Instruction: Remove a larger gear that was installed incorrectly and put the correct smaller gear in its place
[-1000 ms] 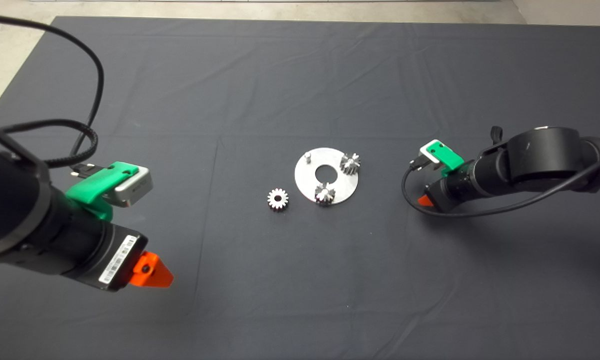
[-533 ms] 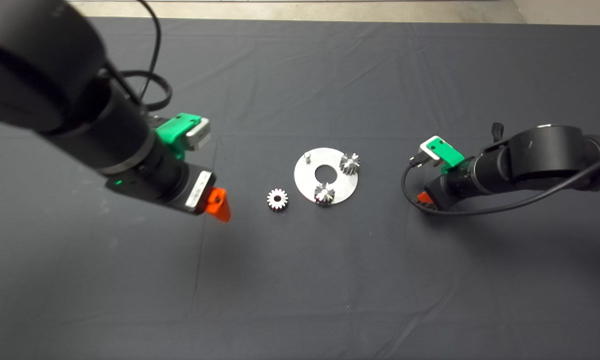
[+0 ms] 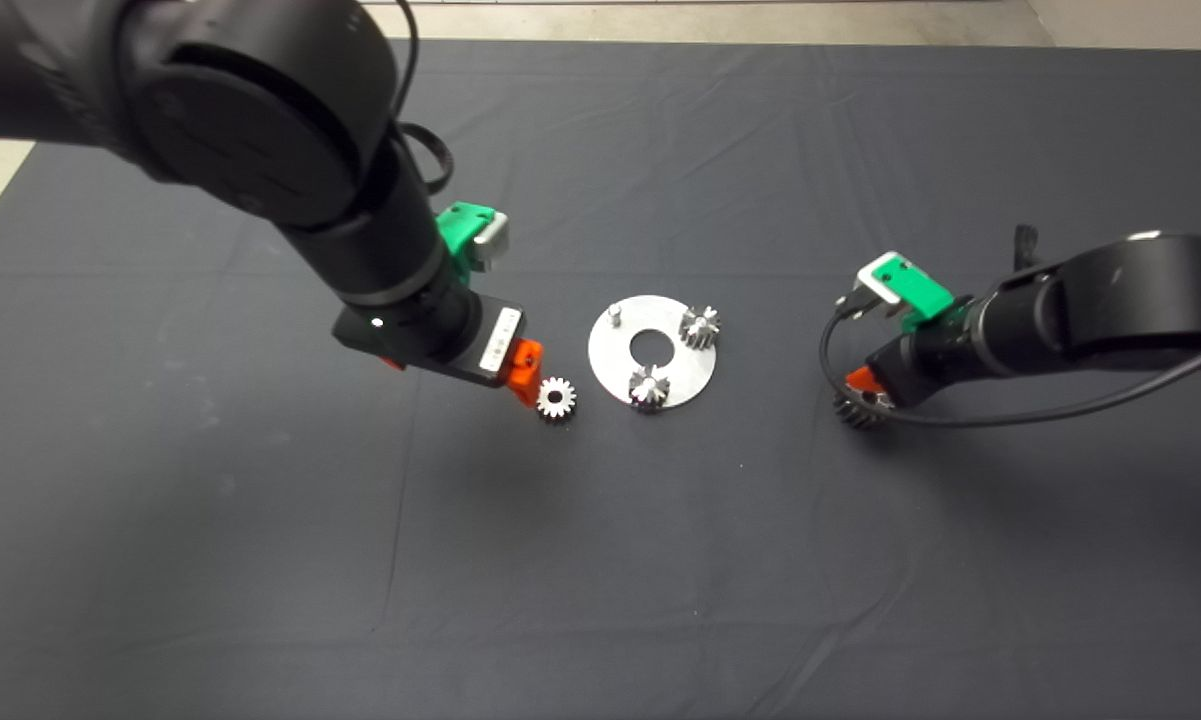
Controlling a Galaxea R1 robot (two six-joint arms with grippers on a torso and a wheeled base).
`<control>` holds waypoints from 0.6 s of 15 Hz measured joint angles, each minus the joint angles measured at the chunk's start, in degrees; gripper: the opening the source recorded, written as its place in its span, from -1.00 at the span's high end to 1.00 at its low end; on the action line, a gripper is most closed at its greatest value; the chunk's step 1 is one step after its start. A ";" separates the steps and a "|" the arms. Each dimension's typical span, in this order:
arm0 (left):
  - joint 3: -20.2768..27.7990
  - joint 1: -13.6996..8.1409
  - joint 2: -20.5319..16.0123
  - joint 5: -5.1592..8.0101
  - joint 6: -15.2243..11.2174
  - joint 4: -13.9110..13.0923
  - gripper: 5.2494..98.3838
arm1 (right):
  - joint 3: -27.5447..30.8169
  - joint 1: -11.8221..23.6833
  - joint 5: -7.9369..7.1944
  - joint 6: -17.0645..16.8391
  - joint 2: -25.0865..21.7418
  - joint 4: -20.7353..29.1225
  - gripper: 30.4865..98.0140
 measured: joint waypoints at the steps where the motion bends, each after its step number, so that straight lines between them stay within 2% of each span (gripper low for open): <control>1: -0.19 0.10 -0.26 0.19 -0.07 0.22 -0.99 | 0.91 2.04 -0.41 0.38 -0.78 3.45 0.13; 2: -0.59 0.83 -0.55 0.30 -0.22 1.38 -0.99 | 2.04 4.10 -0.48 0.76 -1.05 8.22 0.07; 3: -1.05 2.57 -0.55 0.38 -0.30 3.18 -0.99 | 3.40 6.12 -0.41 1.64 -1.10 13.54 0.07; 5: -1.62 6.41 -0.20 0.27 -1.15 5.39 -0.99 | 5.82 9.74 -0.52 3.96 -1.96 24.73 -0.09; 7: -2.26 6.69 -0.14 -0.05 -2.17 7.44 -0.99 | 9.39 14.43 -0.79 7.36 -2.49 34.31 -0.14; 9: -3.78 6.84 0.16 -1.44 -2.30 8.83 -0.99 | 15.14 21.23 -0.68 11.74 -3.48 41.54 -0.23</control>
